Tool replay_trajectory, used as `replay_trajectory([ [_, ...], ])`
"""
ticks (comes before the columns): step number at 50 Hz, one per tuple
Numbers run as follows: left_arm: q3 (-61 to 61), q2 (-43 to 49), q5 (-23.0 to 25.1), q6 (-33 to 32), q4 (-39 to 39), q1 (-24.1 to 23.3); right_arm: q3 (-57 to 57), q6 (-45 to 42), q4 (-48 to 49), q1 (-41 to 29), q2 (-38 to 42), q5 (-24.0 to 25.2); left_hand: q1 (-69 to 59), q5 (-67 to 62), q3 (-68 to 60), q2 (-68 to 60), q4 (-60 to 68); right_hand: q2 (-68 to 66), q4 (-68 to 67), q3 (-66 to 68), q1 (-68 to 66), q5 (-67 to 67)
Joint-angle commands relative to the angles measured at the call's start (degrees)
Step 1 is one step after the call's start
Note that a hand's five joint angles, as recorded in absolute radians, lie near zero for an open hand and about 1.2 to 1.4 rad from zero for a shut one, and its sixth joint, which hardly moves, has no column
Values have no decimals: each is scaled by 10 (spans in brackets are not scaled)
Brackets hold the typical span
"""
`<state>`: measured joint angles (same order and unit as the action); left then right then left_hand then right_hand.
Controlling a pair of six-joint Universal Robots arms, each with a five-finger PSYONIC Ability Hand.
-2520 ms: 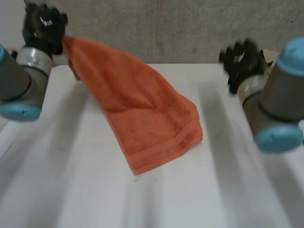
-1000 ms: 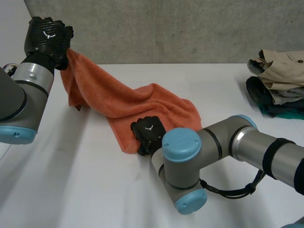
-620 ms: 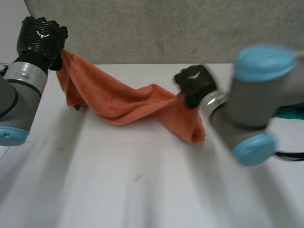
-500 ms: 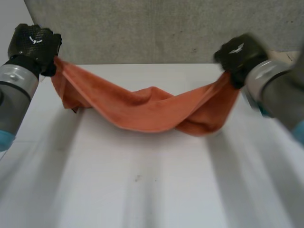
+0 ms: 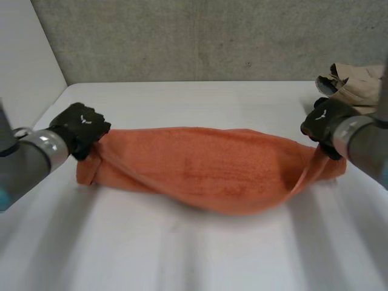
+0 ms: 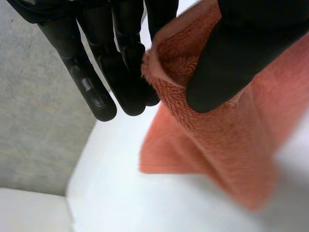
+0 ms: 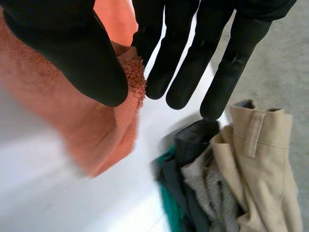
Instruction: Fold the laundry.
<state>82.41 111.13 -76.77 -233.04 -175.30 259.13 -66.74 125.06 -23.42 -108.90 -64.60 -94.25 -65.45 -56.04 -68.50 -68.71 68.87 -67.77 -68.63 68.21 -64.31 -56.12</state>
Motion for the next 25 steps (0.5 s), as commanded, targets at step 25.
replay_trajectory([
  [25,-106,87,-102,151,-409,-21,-15,211,591,1,35,41,-145,-140,-115,-113,111,-122,-114,118,-157,-139],
])
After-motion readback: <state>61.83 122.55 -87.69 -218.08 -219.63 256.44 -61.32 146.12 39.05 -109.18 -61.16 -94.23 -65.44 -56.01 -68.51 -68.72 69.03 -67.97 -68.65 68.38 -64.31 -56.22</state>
